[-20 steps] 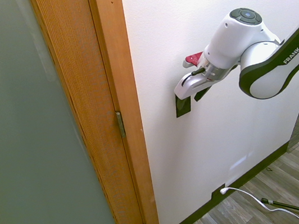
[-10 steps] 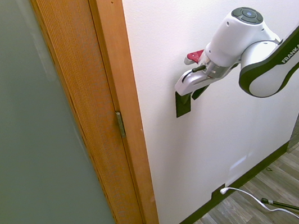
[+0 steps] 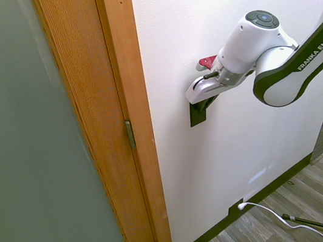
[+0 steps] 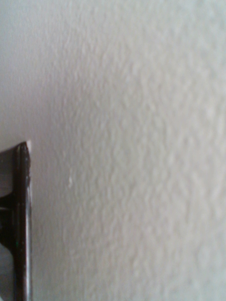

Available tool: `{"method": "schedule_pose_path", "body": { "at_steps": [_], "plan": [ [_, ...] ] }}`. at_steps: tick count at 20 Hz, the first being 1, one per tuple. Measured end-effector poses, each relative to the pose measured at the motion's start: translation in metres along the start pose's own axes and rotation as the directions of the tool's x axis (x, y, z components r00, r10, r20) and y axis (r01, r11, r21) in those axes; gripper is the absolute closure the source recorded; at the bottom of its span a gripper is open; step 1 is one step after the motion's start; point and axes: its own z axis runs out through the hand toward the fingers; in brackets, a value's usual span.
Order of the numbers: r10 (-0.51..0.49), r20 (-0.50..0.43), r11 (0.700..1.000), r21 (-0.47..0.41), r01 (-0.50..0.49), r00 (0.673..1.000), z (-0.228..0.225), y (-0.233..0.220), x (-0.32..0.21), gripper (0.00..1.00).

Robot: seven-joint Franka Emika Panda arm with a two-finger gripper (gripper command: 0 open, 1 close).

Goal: Turn off the light

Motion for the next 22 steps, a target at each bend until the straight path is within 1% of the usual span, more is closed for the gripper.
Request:
{"method": "schedule_pose_path", "body": {
  "at_steps": [7, 10, 12, 13, 22],
  "plan": [
    [0.016, 0.009, 1.000, -0.007, -0.016, 1.000, 0.002, -0.001, 0.000, 1.00],
    [0.021, 0.022, 1.000, -0.022, -0.020, 1.000, 0.016, 0.003, -0.003, 1.00],
    [0.020, 0.026, 1.000, -0.023, -0.019, 0.999, 0.017, 0.002, -0.003, 1.00],
    [0.019, 0.030, 1.000, -0.021, -0.018, 0.999, 0.017, 0.002, -0.003, 0.00],
    [-0.028, 0.035, 0.999, -0.013, 0.029, 0.999, 0.015, 0.006, -0.003, 0.00]
  ]
}}
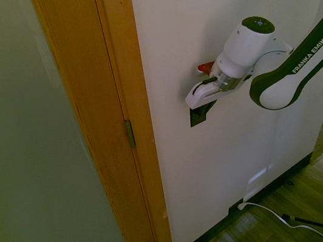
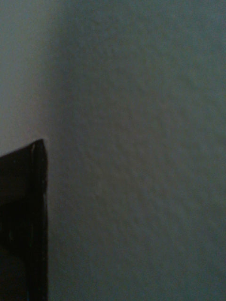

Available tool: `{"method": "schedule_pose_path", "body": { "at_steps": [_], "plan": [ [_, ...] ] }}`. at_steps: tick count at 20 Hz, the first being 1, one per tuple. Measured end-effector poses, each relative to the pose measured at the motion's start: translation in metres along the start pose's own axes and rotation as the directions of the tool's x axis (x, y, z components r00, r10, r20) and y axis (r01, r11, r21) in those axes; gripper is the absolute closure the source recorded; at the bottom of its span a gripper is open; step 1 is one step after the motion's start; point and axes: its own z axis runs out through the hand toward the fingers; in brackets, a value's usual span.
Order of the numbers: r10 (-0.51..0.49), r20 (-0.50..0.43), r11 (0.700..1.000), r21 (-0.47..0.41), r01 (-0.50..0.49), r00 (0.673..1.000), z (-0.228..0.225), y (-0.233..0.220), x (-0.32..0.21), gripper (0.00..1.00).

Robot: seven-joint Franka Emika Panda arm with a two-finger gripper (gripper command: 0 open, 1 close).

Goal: Turn off the light

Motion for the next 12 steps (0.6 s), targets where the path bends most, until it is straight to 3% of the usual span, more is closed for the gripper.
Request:
{"method": "schedule_pose_path", "body": {
  "at_steps": [12],
  "plan": [
    [-0.034, -0.020, 0.999, 0.023, 0.035, 0.999, -0.024, 0.005, -0.050, 0.00]
  ]
}}
